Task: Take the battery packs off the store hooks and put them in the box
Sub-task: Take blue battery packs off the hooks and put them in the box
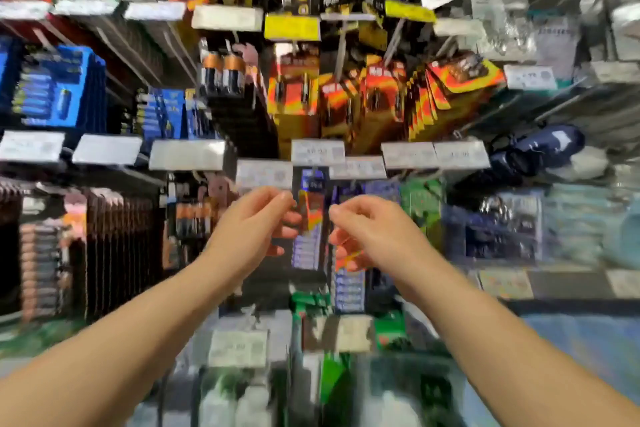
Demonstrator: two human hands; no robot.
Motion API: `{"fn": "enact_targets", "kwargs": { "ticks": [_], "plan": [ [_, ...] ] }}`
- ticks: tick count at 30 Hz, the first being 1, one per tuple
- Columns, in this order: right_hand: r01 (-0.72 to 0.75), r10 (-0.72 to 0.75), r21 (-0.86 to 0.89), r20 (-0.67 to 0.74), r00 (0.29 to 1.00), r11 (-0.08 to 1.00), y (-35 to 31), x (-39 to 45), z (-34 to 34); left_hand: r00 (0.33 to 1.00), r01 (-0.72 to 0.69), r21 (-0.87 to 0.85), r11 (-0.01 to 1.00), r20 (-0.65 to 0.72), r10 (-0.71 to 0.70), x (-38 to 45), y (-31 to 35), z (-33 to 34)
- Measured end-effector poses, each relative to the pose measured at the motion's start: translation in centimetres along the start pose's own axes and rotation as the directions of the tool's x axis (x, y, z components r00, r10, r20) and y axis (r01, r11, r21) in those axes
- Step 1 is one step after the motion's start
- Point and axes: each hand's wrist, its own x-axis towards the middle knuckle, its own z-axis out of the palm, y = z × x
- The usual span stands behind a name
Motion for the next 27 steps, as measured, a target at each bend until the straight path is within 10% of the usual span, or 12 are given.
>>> {"fn": "enact_targets", "kwargs": {
  "ticks": [15, 27],
  "plan": [
    [-0.507, 0.507, -0.014, 0.064, 0.859, 0.862, 21.3, -18.3, -2.1, 0.851, 0.434, 0.089, 0.897, 0.286, -0.44, -20.9, -17.8, 10.9],
    [-0.891, 0.891, 0.016, 0.029, 0.454, 0.454, 38.1, -35.0, -3.6, 0.467, 0.812, 0.152, 0.564, 0.41, -0.783, -39.9, -32.4, 18.5]
  ]
}}
